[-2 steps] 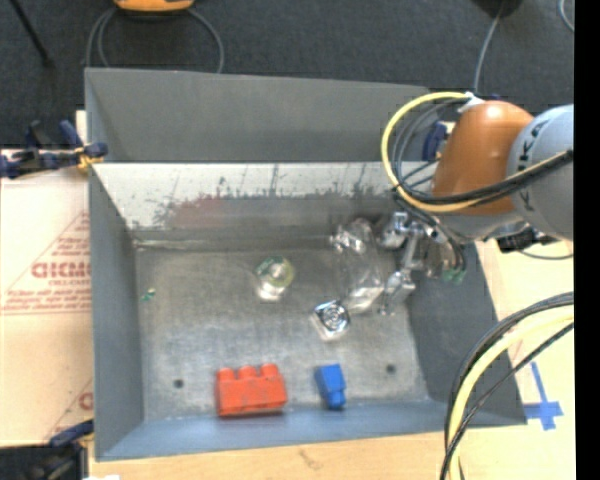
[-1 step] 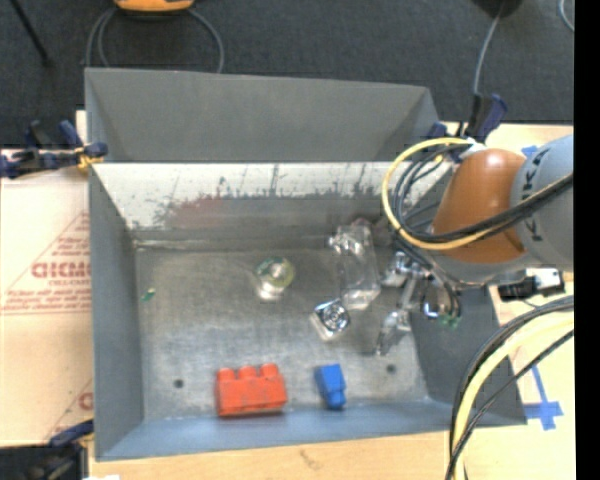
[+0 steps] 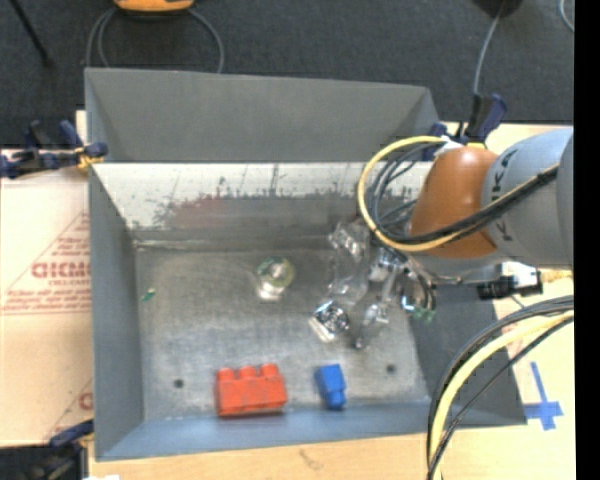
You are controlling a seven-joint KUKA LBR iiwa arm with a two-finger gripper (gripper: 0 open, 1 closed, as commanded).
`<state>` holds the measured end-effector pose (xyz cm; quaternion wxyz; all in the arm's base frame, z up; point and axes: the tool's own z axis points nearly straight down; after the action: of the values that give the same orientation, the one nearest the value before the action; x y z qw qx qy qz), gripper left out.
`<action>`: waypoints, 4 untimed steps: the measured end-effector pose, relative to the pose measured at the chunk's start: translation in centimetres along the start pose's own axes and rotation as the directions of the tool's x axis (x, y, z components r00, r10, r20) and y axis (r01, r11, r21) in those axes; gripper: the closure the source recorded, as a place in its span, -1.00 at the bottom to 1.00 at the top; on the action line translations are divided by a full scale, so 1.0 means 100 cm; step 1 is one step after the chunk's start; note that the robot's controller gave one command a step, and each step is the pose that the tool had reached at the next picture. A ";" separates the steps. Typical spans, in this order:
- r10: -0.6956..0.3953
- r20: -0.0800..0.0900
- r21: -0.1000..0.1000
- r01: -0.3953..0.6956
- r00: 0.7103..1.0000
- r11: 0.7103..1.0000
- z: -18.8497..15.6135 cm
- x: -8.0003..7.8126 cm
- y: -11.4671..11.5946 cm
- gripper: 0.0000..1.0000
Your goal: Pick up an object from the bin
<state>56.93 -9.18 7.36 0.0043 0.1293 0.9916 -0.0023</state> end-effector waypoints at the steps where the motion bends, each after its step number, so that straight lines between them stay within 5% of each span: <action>1: -0.259 0.008 0.000 0.259 0.966 0.966 -0.002 0.027 0.049 -1.00; 2: -0.133 0.005 -0.001 0.133 0.991 0.991 -0.002 0.032 0.066 -1.00; 3: -0.138 0.011 -0.003 0.138 0.990 0.990 -0.004 0.031 0.068 1.00; 4: -0.294 0.005 -0.002 0.294 0.956 0.956 -0.148 0.000 0.019 1.00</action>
Offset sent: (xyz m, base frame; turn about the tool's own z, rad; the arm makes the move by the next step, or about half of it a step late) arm -0.0180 0.0583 -0.0036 -0.2673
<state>57.26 -7.25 22.18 0.0064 -0.0196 0.9998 -0.0020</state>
